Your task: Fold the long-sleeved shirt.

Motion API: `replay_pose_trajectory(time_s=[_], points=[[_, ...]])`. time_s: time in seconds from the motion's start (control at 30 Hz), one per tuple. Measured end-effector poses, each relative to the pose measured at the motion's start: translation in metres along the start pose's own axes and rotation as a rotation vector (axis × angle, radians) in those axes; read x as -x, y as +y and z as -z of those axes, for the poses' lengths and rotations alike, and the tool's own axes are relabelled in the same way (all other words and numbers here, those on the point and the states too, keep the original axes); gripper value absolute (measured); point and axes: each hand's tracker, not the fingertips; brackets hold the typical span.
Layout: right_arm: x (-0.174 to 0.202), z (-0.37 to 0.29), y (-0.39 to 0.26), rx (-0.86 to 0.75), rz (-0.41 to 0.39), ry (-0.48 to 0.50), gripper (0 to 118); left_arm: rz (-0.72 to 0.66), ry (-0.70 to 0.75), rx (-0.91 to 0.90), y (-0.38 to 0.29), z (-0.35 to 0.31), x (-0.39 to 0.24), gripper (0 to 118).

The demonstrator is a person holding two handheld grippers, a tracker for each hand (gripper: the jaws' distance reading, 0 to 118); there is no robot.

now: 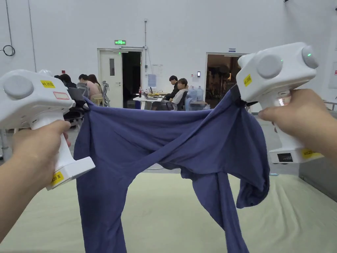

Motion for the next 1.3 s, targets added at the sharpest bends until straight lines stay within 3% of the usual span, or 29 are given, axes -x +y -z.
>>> replay_pose_trajectory(time_s=[0.2,0.33,0.43,0.53,0.73,0.8,1.0,1.1,1.3], points=[[0.029,0.112,-0.09,0.175,0.018,0.027,0,0.093,0.091,0.152,-0.066,0.059,0.051,0],[0.06,0.178,-0.201,0.353,0.004,0.055,0,0.097,0.157,0.351,-0.144,0.1,0.121,0],[0.079,0.203,-0.289,0.472,0.028,0.098,0,0.15,0.226,0.511,-0.225,0.103,0.161,0],[0.093,0.197,-0.366,0.563,0.034,0.131,0,0.077,0.24,0.644,-0.294,0.08,0.191,0],[0.089,0.116,-0.455,0.583,0.017,0.187,0,0.081,0.255,0.734,-0.345,0.015,0.234,0],[0.086,0.08,-0.469,0.575,0.025,0.203,0,0.151,0.246,0.748,-0.346,-0.022,0.222,0],[0.09,-0.031,-0.501,0.575,0.03,0.248,0,0.107,0.206,0.766,-0.361,-0.128,0.204,0],[0.092,-0.084,-0.524,0.579,0.065,0.28,0,0.2,0.192,0.786,-0.375,-0.178,0.199,0],[0.104,-0.152,-0.573,0.645,0.056,0.272,0,0.081,0.216,0.859,-0.412,-0.258,0.204,0]])
